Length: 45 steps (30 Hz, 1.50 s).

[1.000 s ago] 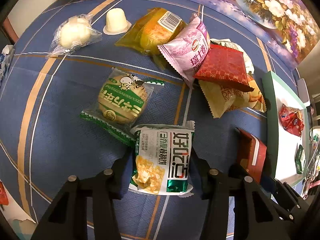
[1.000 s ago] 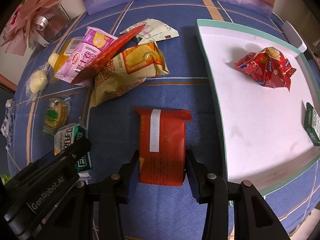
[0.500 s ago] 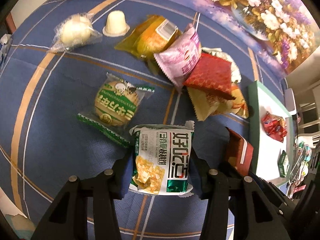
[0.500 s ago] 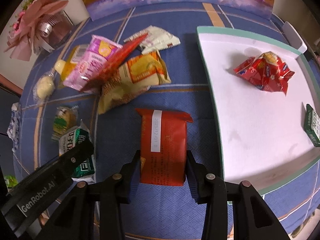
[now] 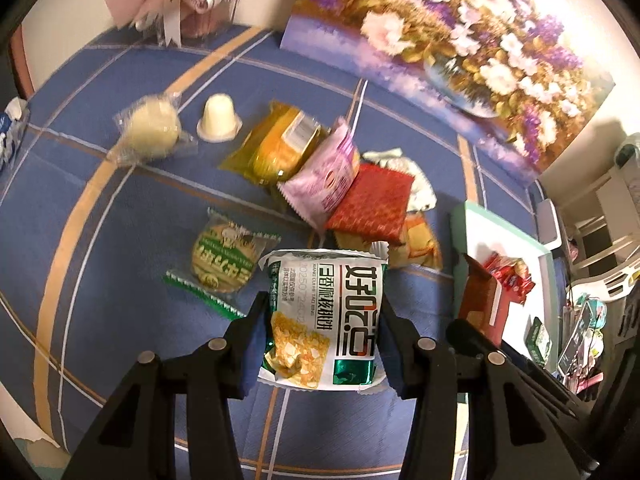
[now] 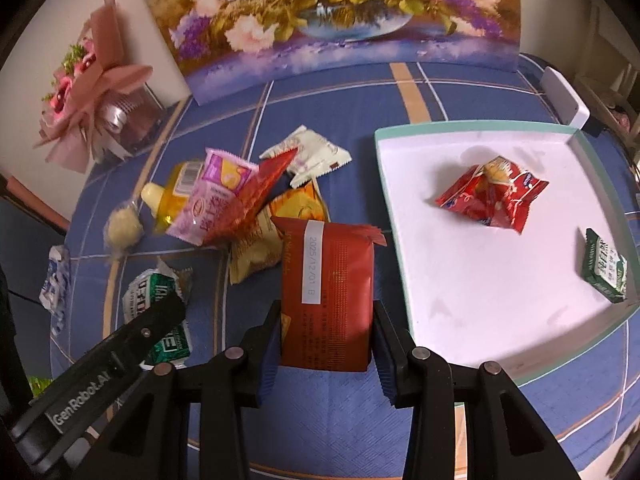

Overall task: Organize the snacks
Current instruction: 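Lift both held packs and carry them over the white tray, then lower both packs into the tray and open both tools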

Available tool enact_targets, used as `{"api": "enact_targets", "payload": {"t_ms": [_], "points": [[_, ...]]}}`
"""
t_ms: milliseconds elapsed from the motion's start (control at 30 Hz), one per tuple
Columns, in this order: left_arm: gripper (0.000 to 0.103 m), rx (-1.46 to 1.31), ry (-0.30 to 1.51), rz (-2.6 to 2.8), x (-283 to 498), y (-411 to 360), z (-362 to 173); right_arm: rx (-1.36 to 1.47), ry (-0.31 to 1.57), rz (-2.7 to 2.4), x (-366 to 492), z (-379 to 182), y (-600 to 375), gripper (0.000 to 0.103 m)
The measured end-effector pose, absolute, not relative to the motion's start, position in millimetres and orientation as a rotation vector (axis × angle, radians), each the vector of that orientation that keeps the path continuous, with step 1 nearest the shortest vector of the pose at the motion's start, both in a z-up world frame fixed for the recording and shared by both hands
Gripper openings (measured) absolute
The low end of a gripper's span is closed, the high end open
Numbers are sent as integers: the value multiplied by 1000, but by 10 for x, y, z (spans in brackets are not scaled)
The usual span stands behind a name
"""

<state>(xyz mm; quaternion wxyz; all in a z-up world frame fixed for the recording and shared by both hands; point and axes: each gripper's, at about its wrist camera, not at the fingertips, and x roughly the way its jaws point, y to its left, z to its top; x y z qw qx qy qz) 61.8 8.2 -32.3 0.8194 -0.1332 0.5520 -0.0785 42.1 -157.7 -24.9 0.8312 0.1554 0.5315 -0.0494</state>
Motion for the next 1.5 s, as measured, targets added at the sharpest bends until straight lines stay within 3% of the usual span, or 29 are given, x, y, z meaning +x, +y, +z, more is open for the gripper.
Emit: {"api": "enact_targets", "payload": {"t_ms": [433,1100,1500], "points": [[51,-252,1127,-186,588,-15,-180,395,1076,-122,312,-130,-1801,43],[51,-111,1119,-370,982,-1211,-138,496,961,-431,325,0,-2917,40],[51,-76,1158,-416,1185,-1633,-350,572,992,-518,208,-170,-3314,40]]}}
